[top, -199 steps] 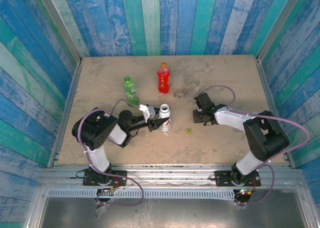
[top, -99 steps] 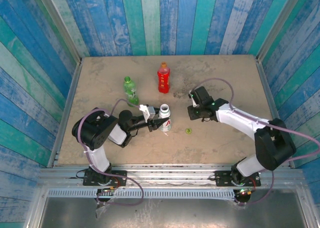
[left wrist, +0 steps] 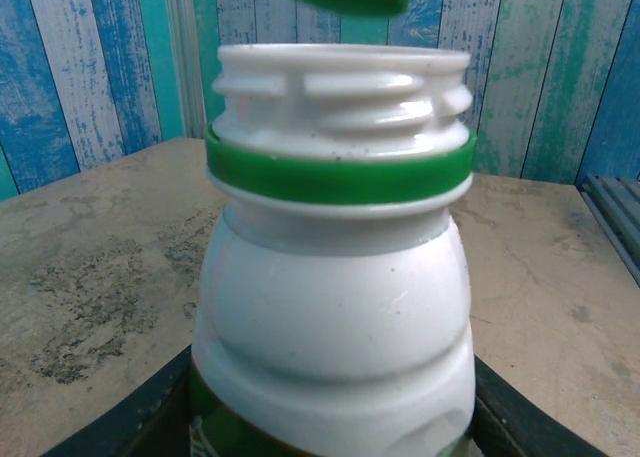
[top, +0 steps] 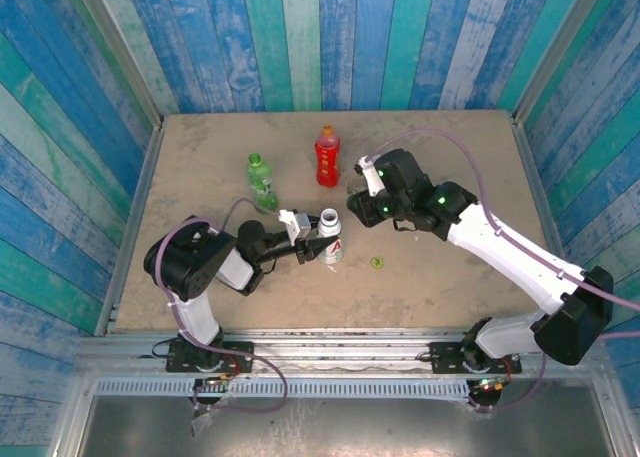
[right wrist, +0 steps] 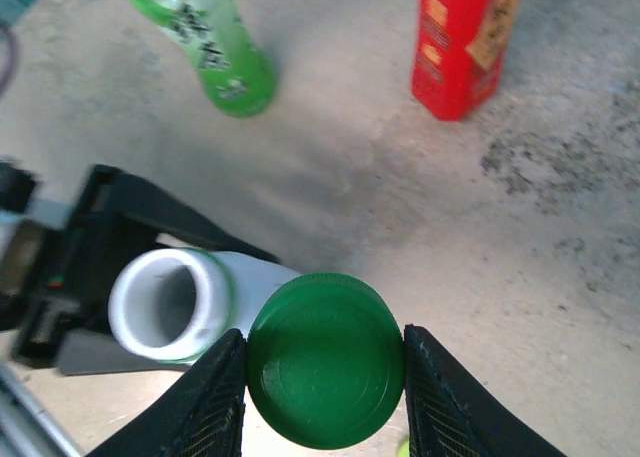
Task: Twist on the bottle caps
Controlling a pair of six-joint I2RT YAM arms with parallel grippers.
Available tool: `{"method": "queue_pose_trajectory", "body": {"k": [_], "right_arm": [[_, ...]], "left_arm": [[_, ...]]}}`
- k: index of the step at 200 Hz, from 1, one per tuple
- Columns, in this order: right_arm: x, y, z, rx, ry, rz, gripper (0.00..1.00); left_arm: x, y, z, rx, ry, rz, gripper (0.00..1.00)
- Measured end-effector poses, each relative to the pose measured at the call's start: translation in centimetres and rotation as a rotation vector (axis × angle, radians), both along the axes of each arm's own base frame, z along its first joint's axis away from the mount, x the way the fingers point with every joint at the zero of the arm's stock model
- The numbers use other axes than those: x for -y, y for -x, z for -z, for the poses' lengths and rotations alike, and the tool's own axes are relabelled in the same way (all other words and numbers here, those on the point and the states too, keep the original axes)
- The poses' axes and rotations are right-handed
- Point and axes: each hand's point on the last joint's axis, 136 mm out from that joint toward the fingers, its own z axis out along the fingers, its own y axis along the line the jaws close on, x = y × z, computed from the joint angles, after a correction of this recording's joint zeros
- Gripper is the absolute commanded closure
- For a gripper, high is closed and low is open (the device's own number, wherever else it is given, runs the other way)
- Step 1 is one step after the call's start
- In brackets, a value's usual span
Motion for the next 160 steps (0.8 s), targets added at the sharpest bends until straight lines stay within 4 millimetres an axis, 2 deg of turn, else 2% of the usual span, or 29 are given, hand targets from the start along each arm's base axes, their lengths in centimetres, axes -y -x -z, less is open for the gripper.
{"method": "queue_pose_trajectory", "body": {"k": [33, 52, 83, 120, 160], "right_arm": [[-2.1, 1.2, -2.0, 0.011, -0.030, -0.085, 0.59], [-3.4, 1.5, -2.1, 0.007, -0.019, -0.126, 0.58], [-4.7, 1.6, -0.5, -0.023, 0.033, -0.171, 0.58], [-5.2, 1.5, 1.2, -0.056, 0.097, -0.197, 0.58], [-5.6, 1.6, 1.8, -0.065, 0.145, -0.223, 0.58]], "left_arm": [[0.0, 0.0, 0.0, -0.001, 0.000, 0.000, 0.46], [0.0, -0.1, 0.0, -0.001, -0.001, 0.000, 0.46], [0.0, -0.1, 0.0, 0.001, -0.002, 0.000, 0.45], [0.0, -0.1, 0.0, 0.004, -0.003, 0.000, 0.45], [0.0, -0.1, 0.0, 0.006, -0.004, 0.000, 0.45]]}}
